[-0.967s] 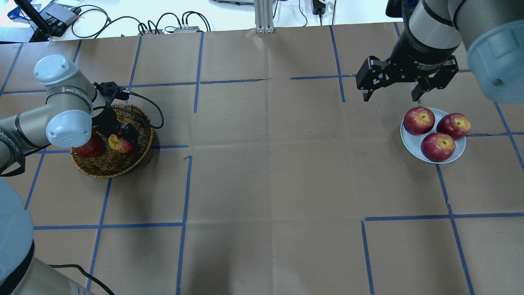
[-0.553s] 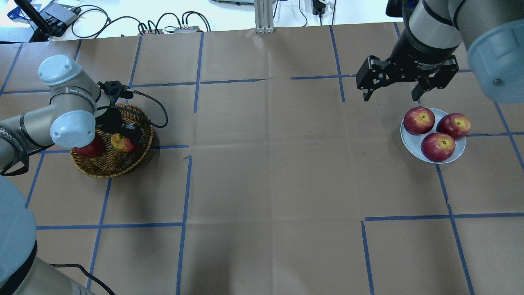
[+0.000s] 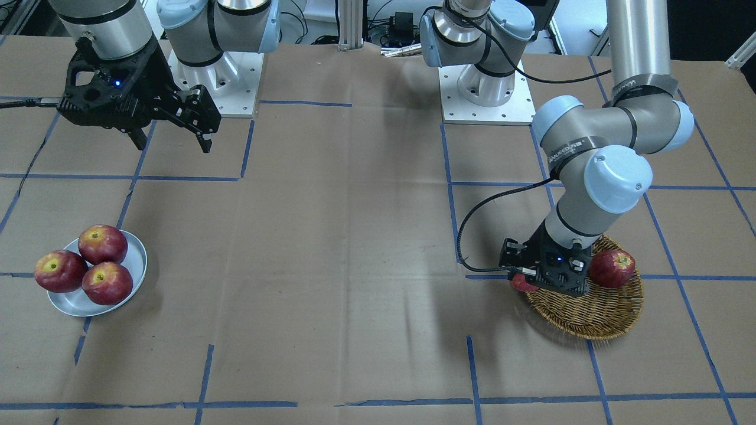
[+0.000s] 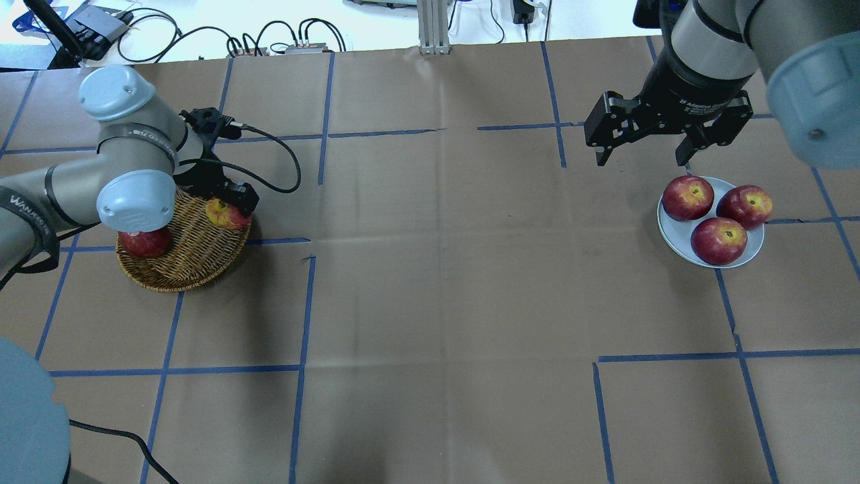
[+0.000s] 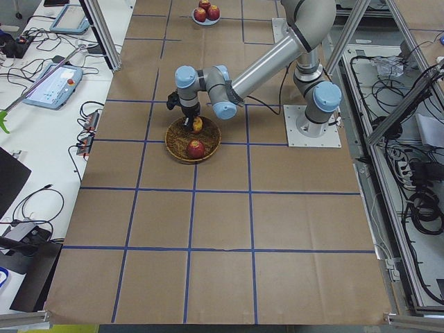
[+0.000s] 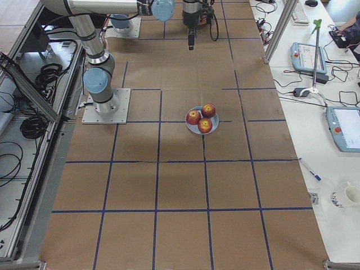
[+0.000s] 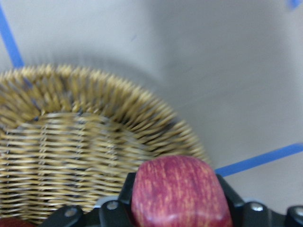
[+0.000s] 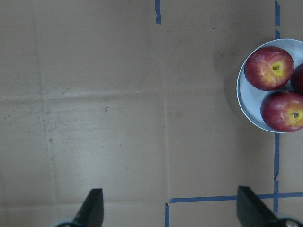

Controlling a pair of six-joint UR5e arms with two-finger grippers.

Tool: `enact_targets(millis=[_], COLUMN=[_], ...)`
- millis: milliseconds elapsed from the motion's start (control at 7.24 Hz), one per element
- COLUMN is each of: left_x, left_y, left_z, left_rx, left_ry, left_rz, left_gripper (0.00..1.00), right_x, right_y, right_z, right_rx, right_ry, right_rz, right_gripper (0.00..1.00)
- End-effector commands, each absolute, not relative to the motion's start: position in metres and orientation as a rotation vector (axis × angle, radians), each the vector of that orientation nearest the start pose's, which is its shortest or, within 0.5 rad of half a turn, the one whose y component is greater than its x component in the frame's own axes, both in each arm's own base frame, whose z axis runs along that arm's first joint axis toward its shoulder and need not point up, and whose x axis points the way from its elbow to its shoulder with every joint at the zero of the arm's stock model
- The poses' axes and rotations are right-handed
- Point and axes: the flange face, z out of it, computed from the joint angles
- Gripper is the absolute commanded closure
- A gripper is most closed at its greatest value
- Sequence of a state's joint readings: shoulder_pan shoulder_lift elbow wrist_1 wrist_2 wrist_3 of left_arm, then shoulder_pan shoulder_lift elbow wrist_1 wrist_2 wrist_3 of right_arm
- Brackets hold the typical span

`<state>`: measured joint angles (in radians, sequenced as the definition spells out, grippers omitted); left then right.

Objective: Transfer apple from basket to plate
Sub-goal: 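Carry the apple with the left gripper toward the table center and lower it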

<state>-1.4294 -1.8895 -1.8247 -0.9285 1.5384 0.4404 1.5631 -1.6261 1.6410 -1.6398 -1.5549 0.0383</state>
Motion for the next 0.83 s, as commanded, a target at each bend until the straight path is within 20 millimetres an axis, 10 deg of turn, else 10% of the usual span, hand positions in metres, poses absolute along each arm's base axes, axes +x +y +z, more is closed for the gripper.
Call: enact_targets(millis=[0,276,691], left_x=[-0.143,-0.243,-0.338], left_y=[-0.590,-0.589,-0.598], left_z=[0.285,0.267,0.229], left_rx=[0.319,0.299,0.304], left_ry=[3.141,3.148,3.159], left_rz=[-0.119,-0.099,-0.066], left_gripper=[0.58,0.58,0.57], right_x=[0.131,0.131,0.131], right_y=[-0.475,-0.475,-0.475], right_z=[0.487,0.487,0.487], right_rx=[0.071,0.071,0.069], right_ry=[3.122,3.122,3.124], right_rz=[-0.083,-0.083,-0.084], right_gripper=[0.00,0.00,0.00])
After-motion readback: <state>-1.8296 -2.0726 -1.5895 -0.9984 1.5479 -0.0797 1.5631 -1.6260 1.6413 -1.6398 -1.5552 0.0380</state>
